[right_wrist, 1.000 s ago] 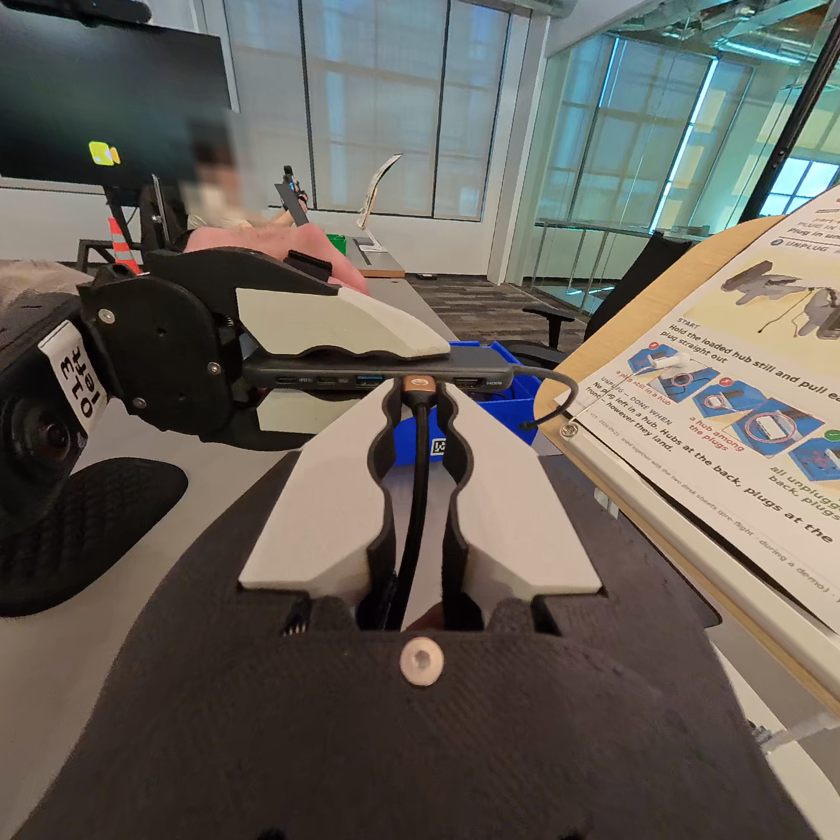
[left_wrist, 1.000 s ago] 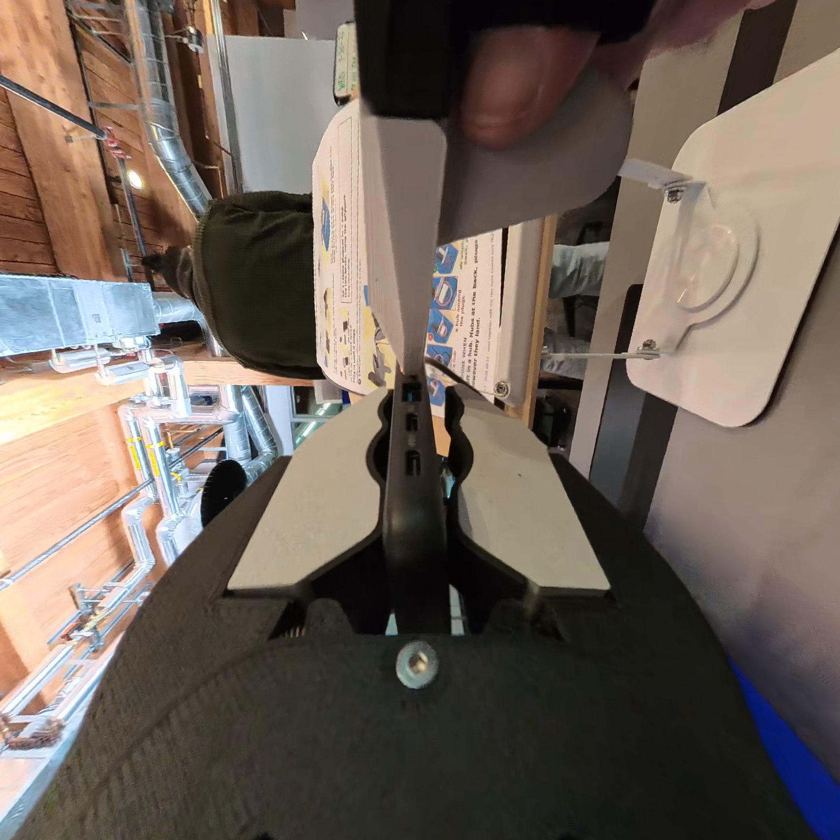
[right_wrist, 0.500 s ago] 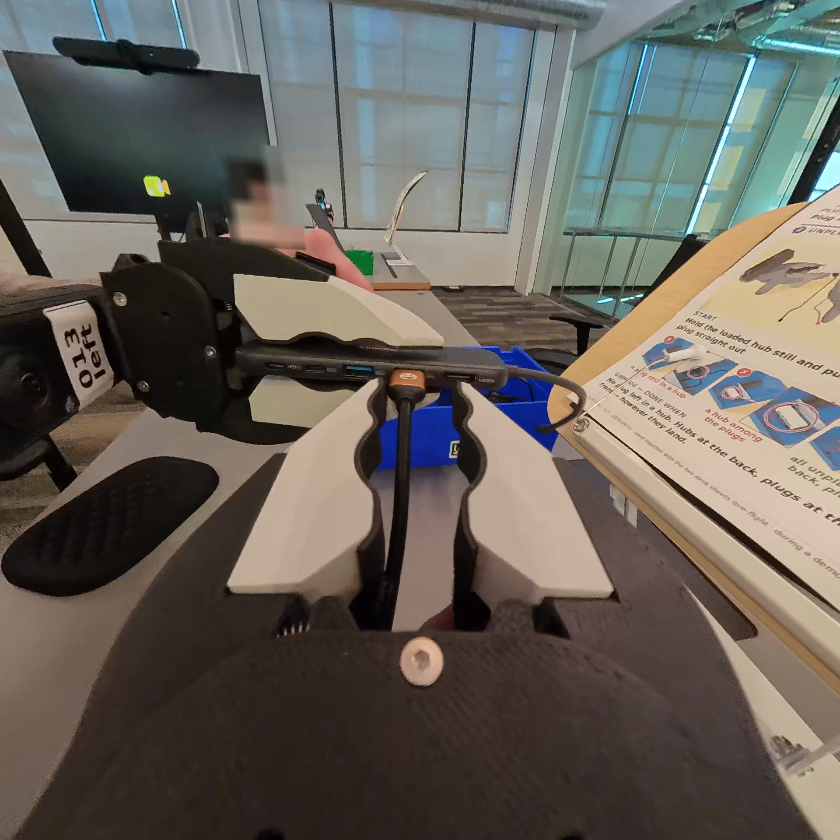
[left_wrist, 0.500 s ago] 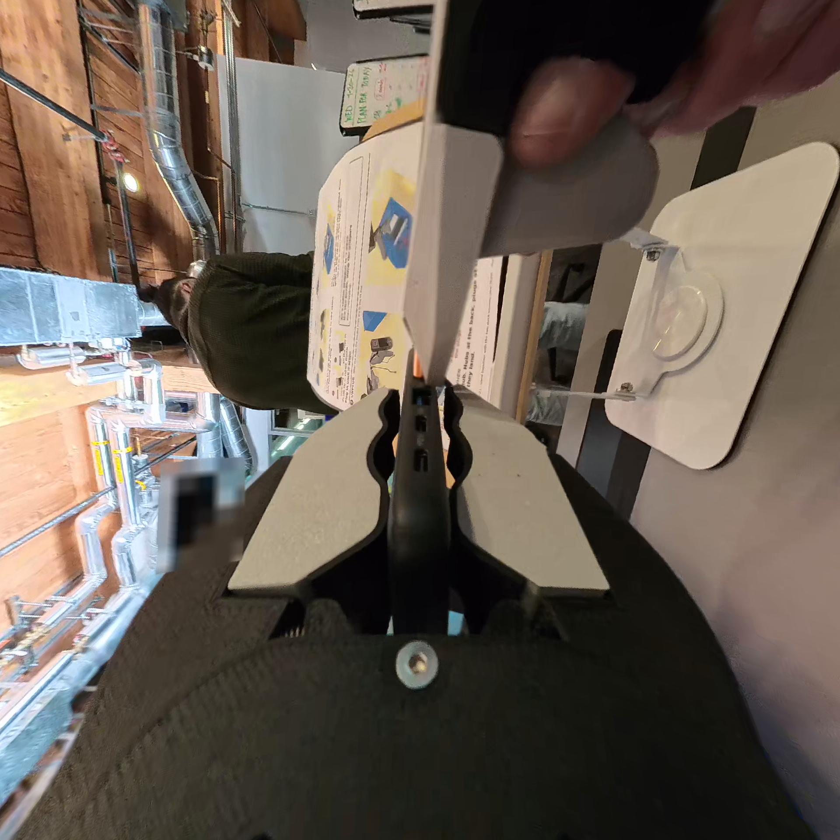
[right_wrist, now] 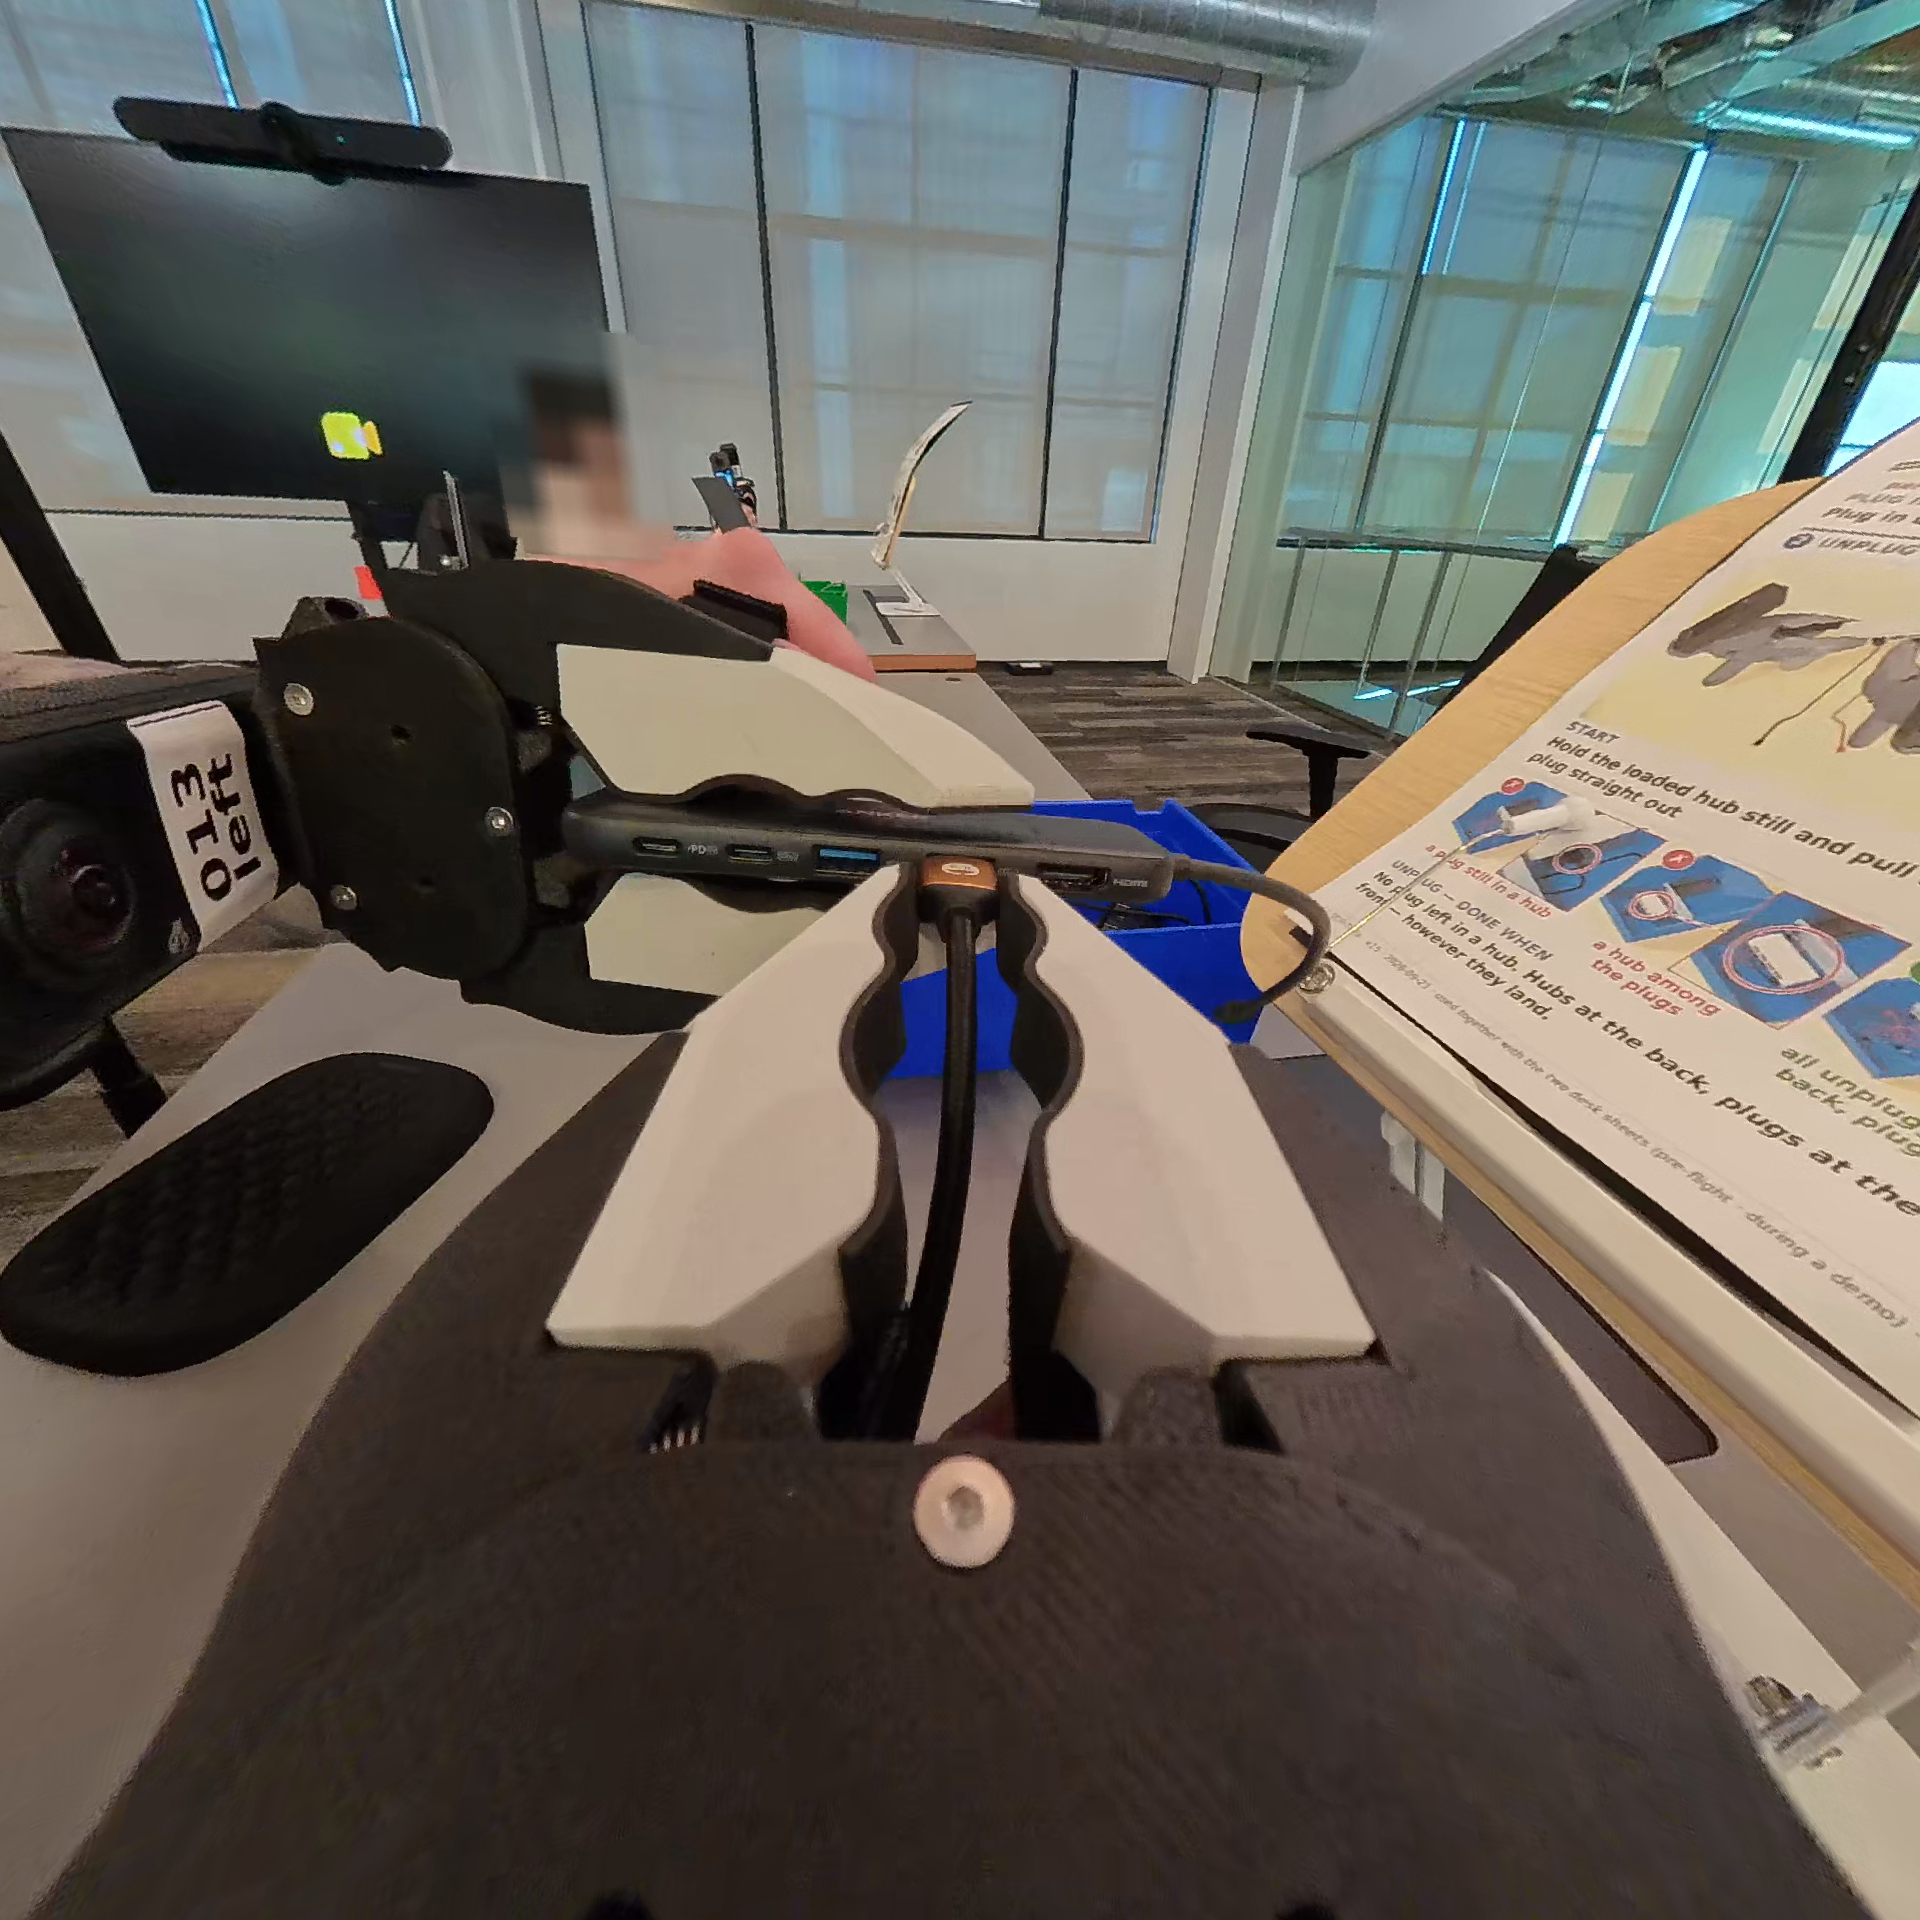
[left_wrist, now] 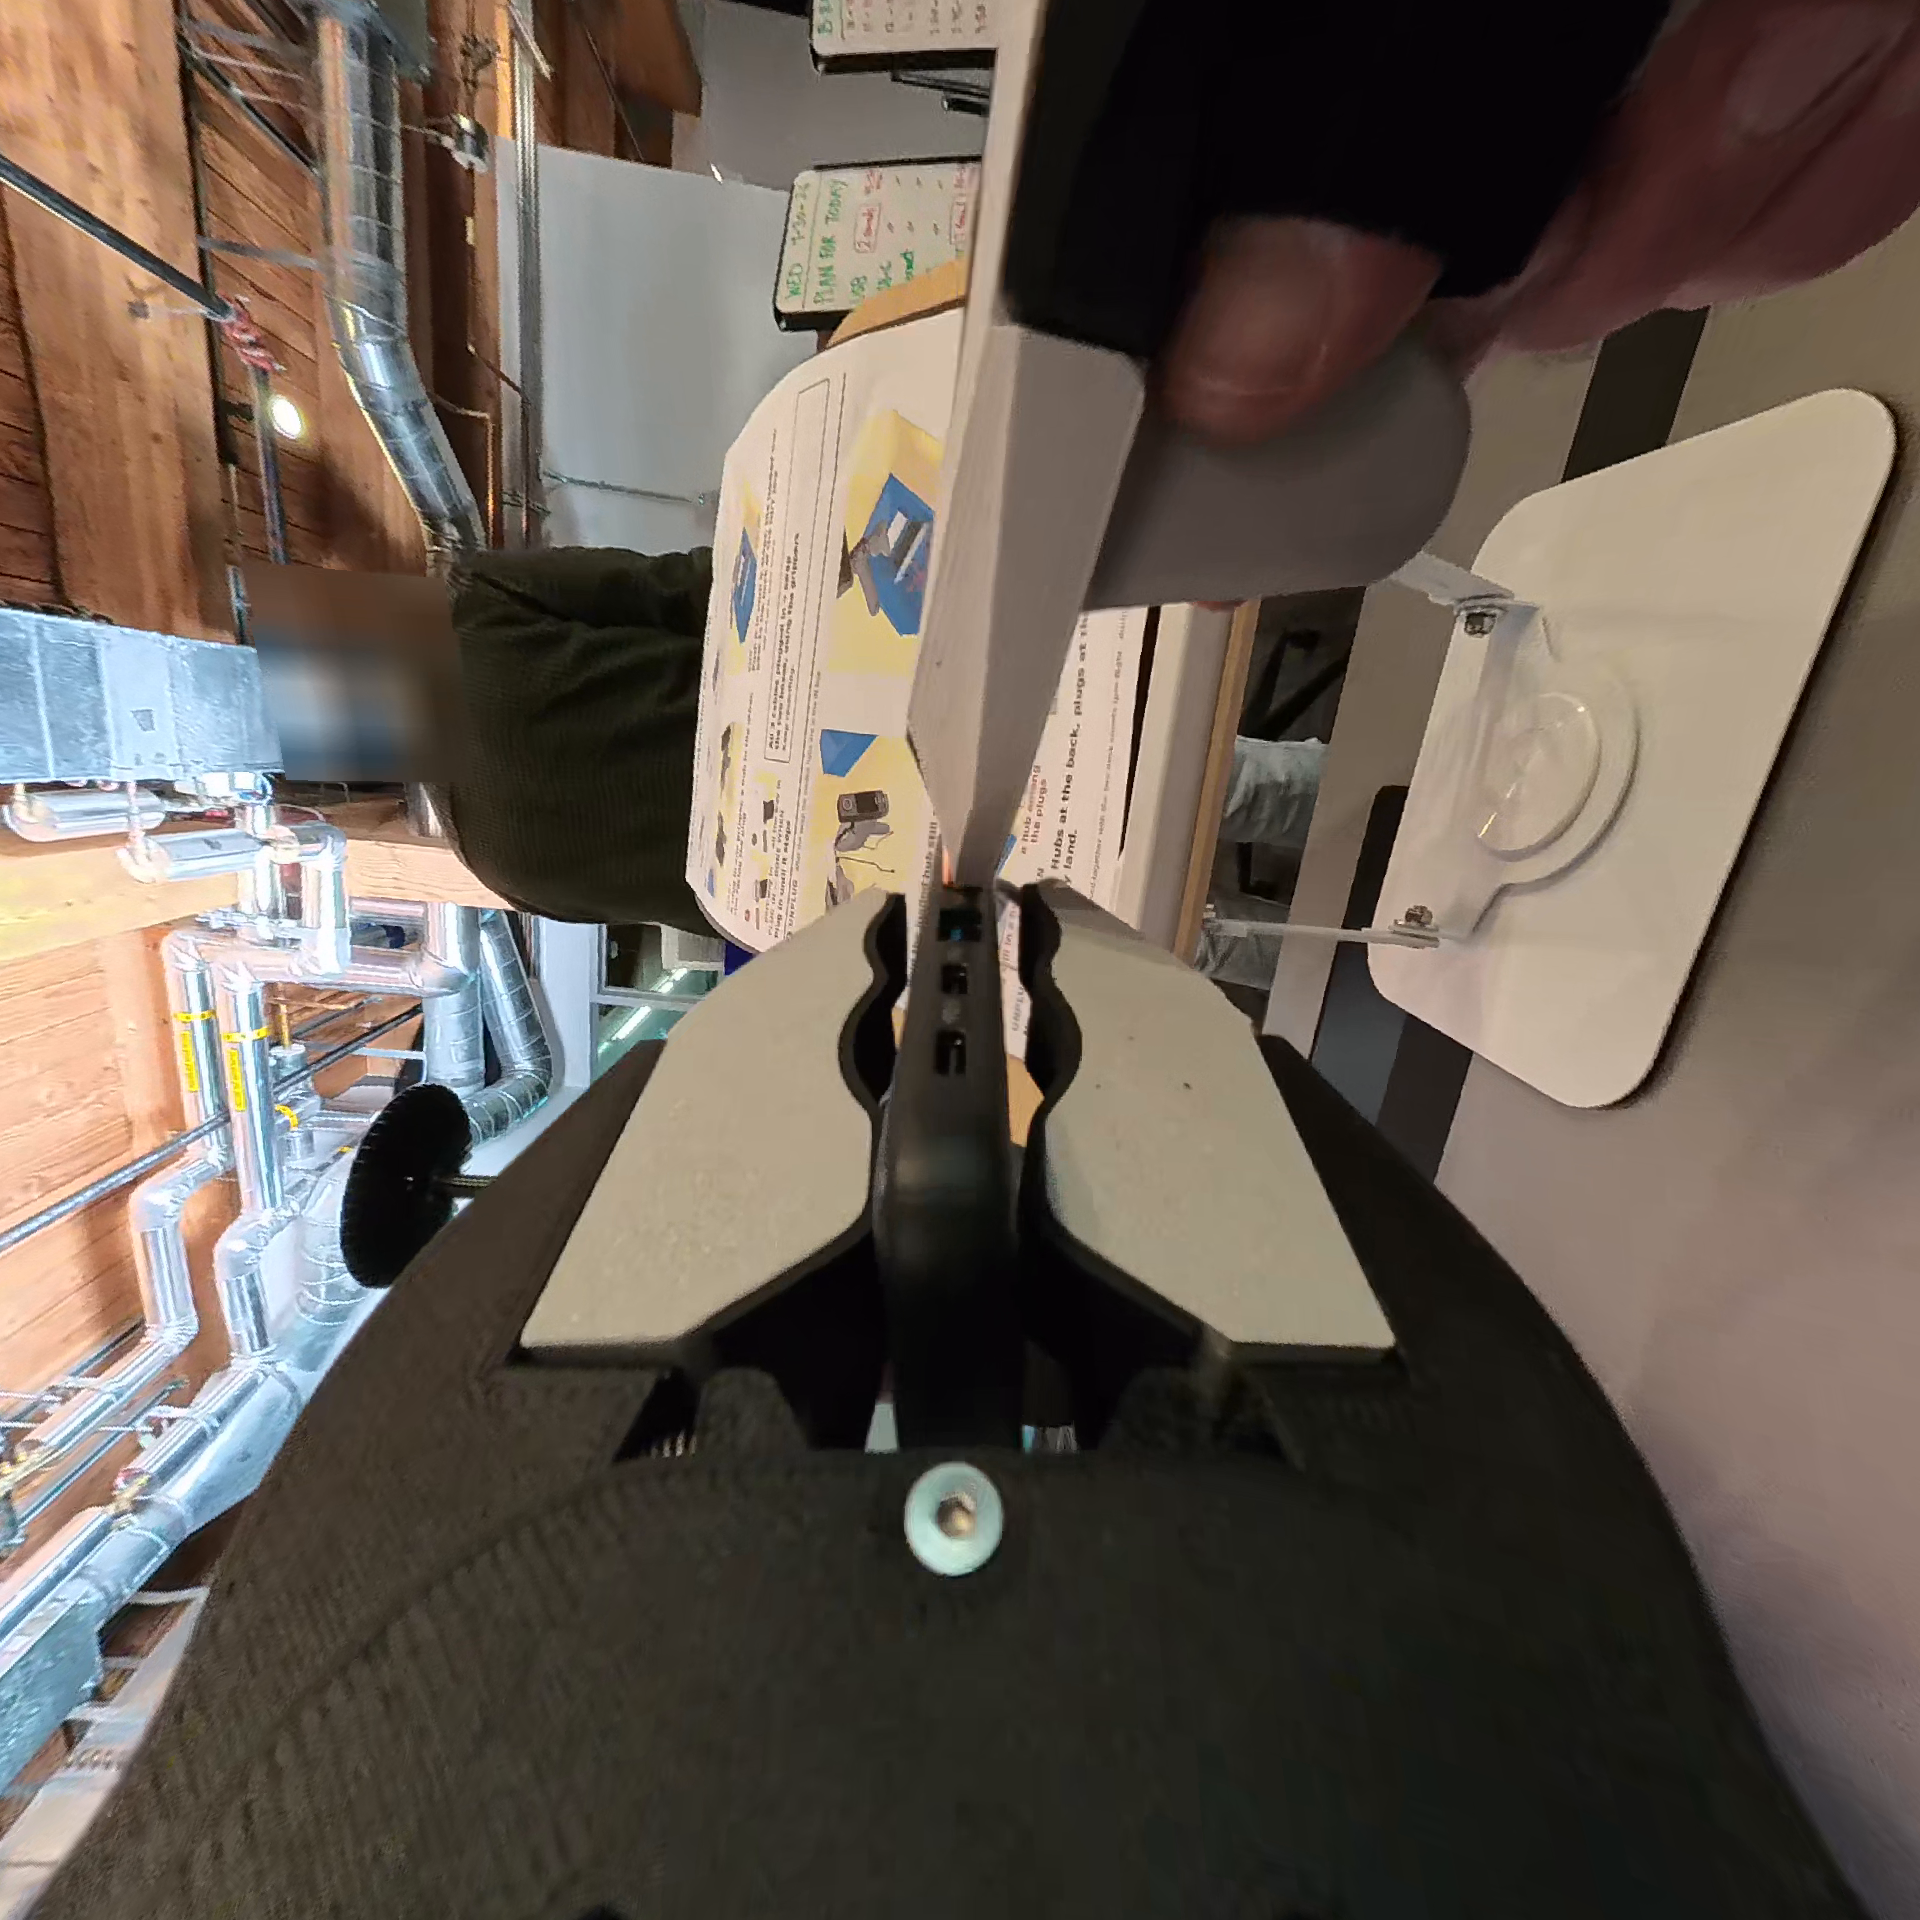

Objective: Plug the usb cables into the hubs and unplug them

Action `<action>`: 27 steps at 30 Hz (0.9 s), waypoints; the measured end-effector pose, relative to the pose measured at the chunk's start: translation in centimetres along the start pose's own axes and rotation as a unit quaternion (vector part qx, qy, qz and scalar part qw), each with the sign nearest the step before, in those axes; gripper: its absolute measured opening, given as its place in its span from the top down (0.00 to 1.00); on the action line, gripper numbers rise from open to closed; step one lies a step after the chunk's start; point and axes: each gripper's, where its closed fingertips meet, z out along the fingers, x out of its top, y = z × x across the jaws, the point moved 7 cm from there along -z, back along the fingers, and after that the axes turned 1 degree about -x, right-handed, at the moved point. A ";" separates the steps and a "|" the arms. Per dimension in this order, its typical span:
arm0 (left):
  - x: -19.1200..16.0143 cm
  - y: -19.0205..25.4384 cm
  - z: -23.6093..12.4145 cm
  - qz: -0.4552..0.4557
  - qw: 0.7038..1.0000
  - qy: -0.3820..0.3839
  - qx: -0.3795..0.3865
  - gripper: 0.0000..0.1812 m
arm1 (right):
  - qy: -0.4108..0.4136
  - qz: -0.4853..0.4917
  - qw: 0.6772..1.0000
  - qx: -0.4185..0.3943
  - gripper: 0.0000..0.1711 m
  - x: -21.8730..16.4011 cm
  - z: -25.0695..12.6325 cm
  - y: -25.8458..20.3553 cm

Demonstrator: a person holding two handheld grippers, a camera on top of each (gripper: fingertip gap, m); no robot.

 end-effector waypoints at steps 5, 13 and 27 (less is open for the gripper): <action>-0.2 -0.2 0.0 0.004 1.000 -0.006 0.019 0.89 | -0.002 -0.012 1.000 -0.013 0.93 0.5 0.1 -0.2; 0.1 -0.2 -0.1 0.005 1.000 0.009 0.022 0.89 | 0.002 -0.014 1.000 -0.006 0.92 0.6 0.0 -0.3; -0.4 -0.8 -0.5 -0.001 1.000 0.023 0.010 0.89 | 0.006 -0.006 1.000 0.013 0.92 1.1 -0.3 -0.7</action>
